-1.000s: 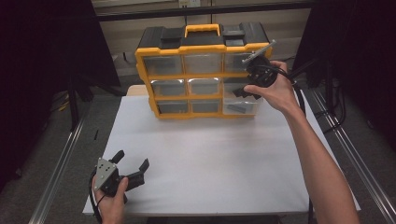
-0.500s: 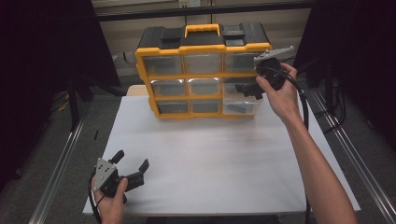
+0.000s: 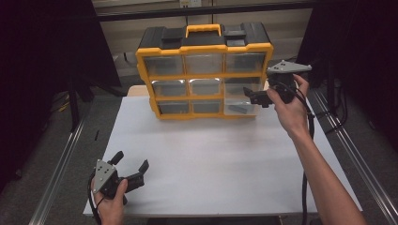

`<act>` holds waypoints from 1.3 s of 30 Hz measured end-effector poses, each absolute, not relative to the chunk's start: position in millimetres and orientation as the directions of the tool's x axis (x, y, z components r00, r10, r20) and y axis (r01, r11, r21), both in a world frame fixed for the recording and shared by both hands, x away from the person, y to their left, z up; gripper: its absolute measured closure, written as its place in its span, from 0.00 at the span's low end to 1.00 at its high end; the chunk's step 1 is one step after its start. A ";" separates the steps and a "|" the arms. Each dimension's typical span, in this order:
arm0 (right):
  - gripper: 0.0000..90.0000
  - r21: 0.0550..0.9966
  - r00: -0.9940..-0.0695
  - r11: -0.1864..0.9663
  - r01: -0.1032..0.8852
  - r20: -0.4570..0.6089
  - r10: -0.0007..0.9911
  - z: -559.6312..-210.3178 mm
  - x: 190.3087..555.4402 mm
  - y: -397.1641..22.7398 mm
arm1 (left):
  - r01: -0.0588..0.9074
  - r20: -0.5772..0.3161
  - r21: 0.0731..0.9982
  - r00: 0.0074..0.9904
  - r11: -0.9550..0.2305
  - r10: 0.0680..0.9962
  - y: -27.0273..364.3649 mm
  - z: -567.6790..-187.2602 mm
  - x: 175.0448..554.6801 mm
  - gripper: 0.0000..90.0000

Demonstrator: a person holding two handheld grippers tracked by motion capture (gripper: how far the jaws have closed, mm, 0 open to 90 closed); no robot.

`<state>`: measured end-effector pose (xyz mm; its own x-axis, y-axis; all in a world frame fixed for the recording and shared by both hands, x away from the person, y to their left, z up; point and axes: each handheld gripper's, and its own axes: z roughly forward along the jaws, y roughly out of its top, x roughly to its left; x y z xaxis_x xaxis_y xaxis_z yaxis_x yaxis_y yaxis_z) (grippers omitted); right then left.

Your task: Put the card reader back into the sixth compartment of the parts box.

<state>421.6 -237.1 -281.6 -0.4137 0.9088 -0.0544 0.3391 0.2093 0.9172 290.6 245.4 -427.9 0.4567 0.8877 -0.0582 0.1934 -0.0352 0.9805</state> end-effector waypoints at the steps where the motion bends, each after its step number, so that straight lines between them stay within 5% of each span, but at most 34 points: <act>1: 0.03 0.922 -0.411 0.198 0.334 -0.046 0.911 -283.1 418.9 -239.0 | 0.191 -0.057 0.981 0.456 -0.035 0.888 245.1 -427.8 290.8 0.04; 39: 0.02 0.980 -0.371 0.079 0.185 -0.004 0.929 -367.5 329.2 -258.6 | 0.168 -0.057 0.986 0.456 -0.022 0.888 242.6 -423.5 284.5 0.04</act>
